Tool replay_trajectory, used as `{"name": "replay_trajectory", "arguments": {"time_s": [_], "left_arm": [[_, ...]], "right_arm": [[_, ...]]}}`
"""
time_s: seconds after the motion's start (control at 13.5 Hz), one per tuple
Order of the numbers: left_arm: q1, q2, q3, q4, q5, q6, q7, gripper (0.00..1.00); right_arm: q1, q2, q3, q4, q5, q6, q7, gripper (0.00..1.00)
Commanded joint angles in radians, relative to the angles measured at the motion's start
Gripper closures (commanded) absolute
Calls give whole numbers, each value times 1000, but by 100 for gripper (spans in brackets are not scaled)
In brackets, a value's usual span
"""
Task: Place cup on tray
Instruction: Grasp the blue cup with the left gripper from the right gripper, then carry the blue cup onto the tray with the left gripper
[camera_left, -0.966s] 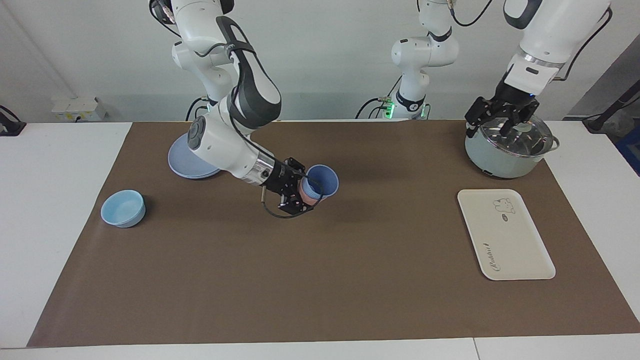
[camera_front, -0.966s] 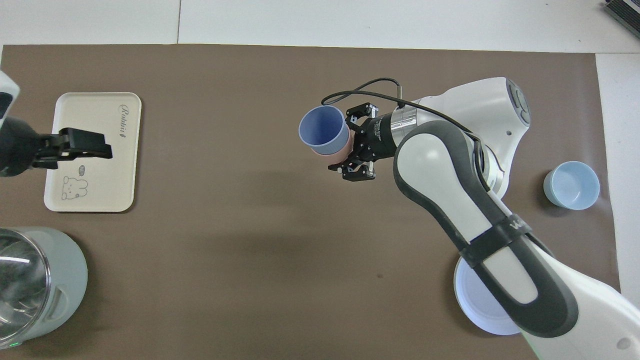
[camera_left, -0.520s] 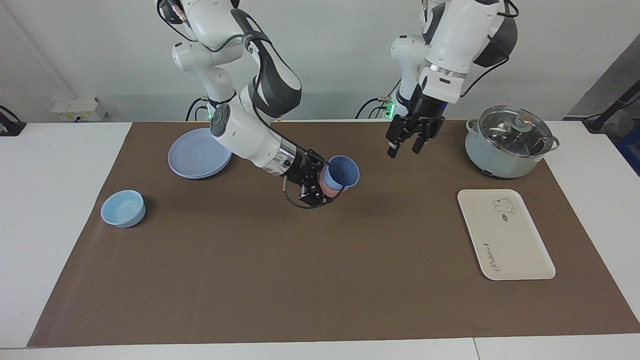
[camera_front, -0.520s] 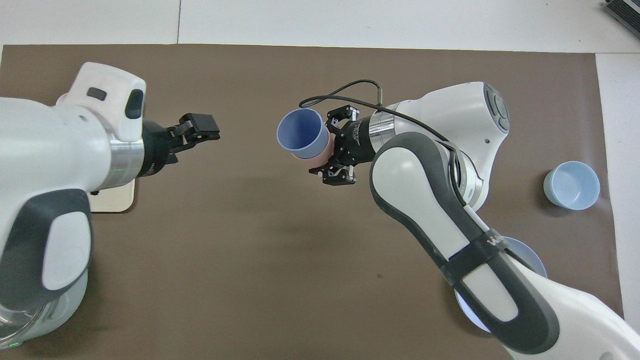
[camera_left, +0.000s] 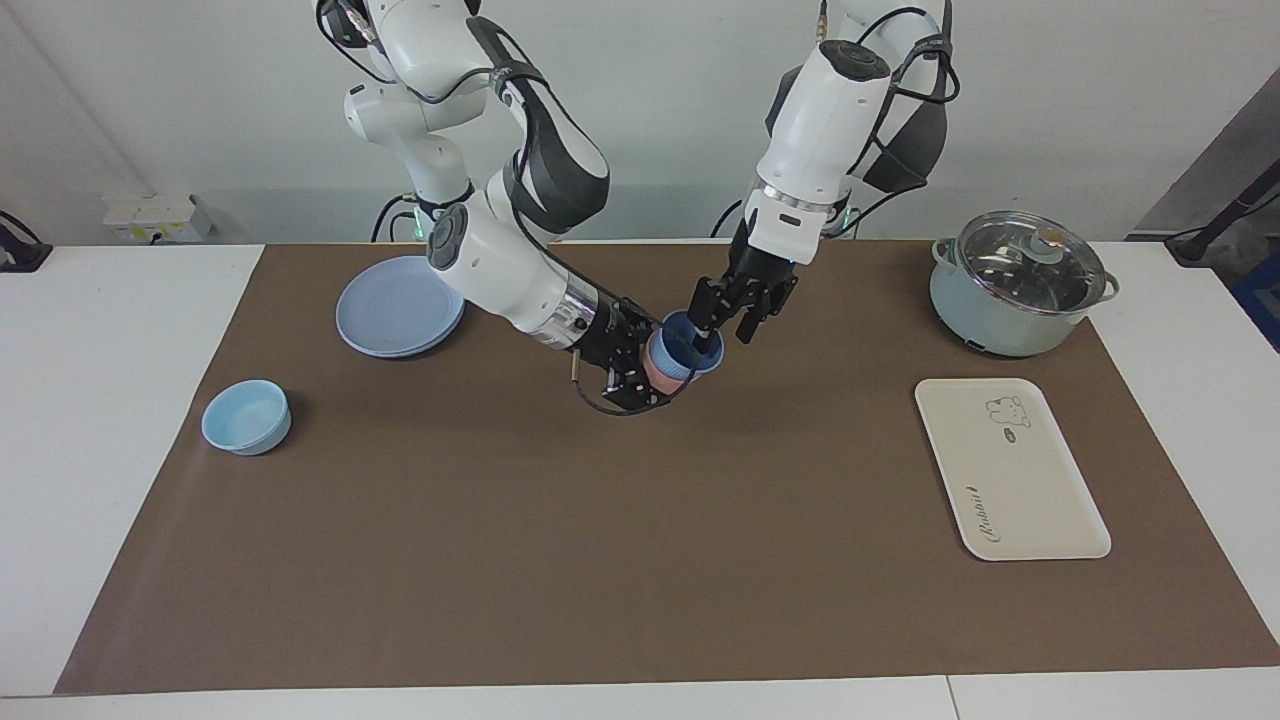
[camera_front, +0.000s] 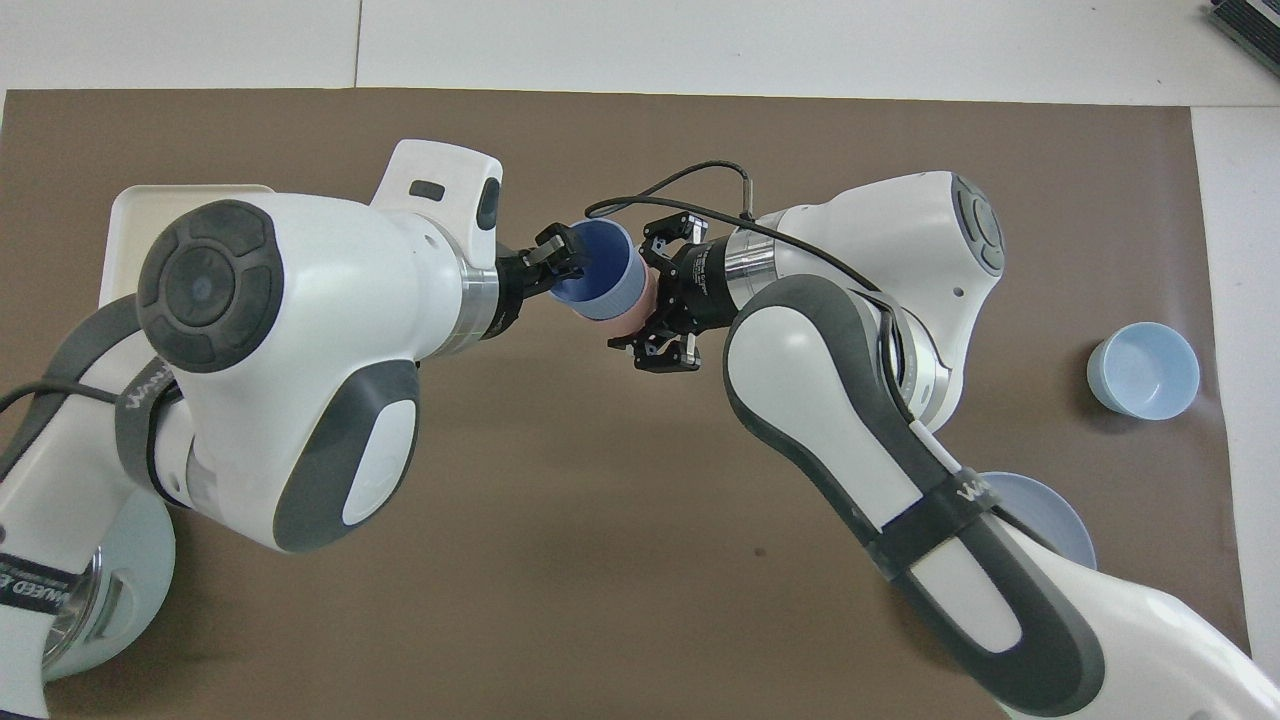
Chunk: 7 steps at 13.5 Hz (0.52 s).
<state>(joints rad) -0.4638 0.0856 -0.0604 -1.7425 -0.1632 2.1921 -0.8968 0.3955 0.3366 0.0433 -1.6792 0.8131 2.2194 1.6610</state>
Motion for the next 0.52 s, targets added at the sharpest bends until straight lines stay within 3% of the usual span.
{"name": "replay_trajectory", "arguments": {"time_s": [0.0,0.22,0.3,0.45], "left_arm": [[-15,26,13,6,-1,43,-13,45],[-21,33,13,6,-2,48,-13,93],[-21,33,13,11,-2,41,-16,100],[-21,37,14,55,-7,6,-19,100]], "right_arm": [[-1,-14,1,-17,18,16,-23,100],[-1,-14,1,-17,17,16,-29,100],[-1,-14,1,-17,17,14,-29,100],[-1,-14,1,-17,15,14,-29,100]]}}
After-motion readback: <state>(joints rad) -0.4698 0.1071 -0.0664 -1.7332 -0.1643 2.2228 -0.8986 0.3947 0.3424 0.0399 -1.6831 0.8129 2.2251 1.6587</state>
